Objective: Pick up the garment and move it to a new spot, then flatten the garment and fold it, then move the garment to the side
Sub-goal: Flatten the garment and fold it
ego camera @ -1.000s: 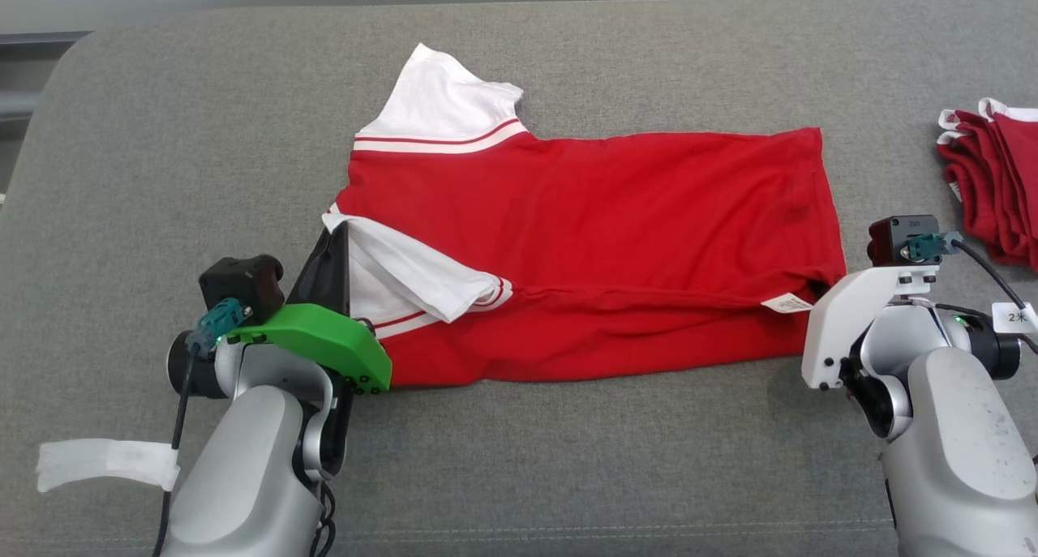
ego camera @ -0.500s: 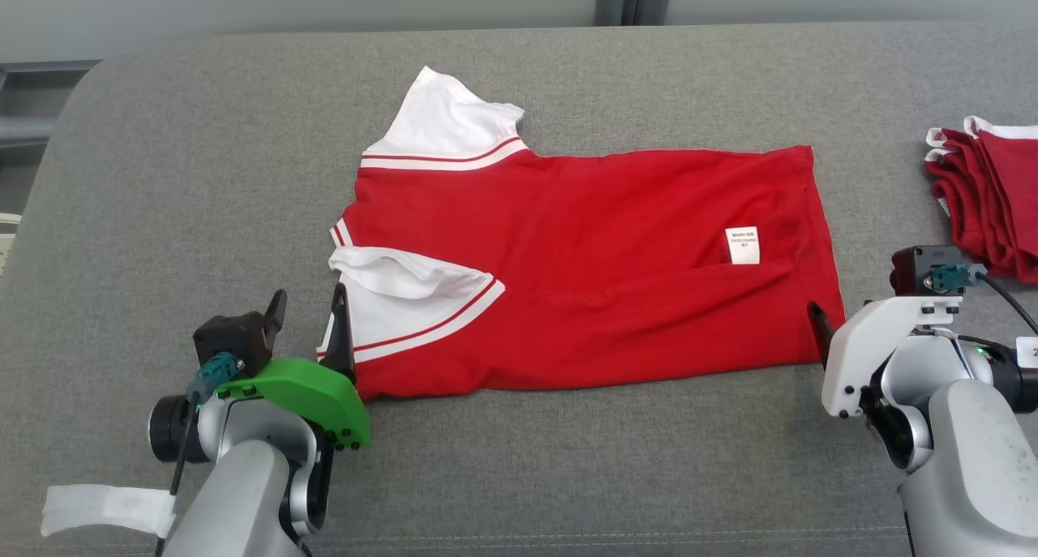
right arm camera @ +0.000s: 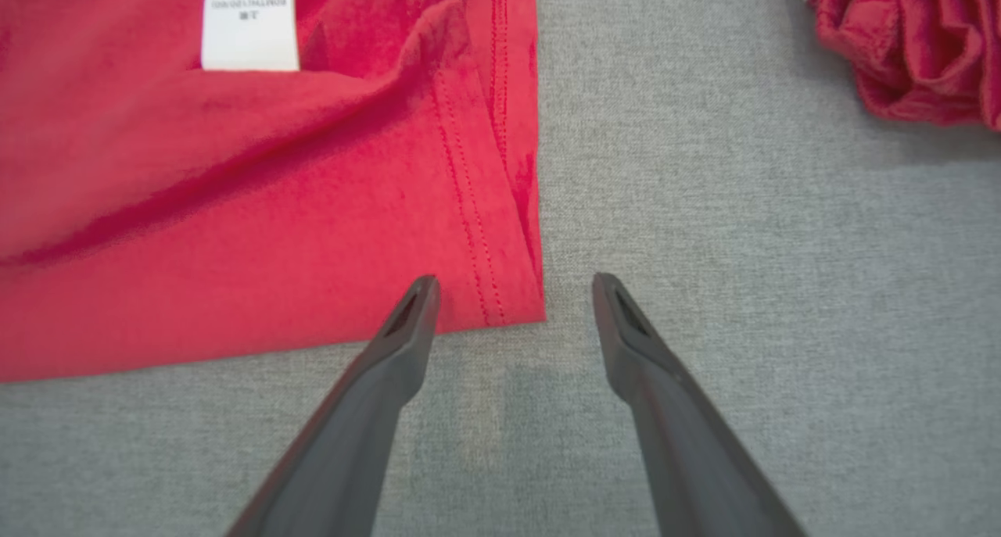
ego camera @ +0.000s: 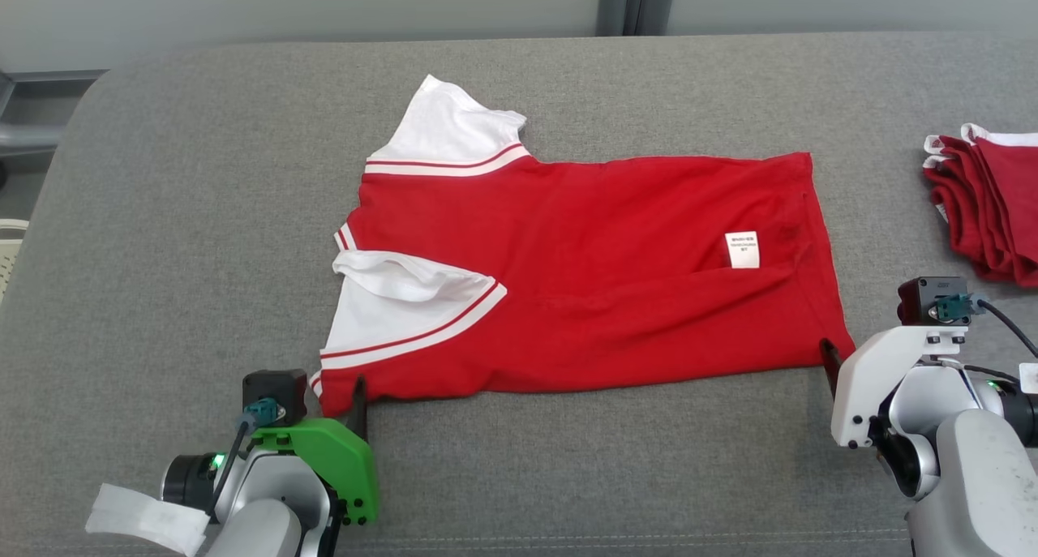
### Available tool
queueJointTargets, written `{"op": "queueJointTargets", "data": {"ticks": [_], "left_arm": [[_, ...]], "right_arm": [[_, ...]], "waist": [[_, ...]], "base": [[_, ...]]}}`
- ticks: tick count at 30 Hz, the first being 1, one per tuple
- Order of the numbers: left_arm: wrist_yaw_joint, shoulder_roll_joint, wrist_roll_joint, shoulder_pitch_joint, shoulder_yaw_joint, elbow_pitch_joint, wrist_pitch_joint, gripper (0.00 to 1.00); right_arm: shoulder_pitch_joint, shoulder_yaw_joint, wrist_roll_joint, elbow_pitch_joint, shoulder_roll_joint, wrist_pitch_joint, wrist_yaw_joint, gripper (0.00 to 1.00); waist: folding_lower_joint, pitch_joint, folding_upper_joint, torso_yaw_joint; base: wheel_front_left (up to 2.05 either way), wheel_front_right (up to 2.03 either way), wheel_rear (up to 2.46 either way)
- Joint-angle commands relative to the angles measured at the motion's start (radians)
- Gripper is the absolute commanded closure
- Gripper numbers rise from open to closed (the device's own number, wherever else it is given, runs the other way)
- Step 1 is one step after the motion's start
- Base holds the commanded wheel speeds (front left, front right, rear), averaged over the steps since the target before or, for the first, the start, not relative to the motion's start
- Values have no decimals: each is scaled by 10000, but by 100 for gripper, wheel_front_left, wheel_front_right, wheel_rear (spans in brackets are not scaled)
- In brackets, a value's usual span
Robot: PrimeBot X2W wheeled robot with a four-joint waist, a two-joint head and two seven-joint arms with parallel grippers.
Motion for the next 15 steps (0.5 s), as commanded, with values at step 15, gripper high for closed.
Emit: {"op": "queueJointTargets", "data": {"ticks": [15], "left_arm": [[265,202,19,236,-269,-302,785,0]], "right_arm": [[-672,199,-296,615,-59,-86,-17,0]], "waist": [[0,50,0,107]], "base": [[0,0,0]]}}
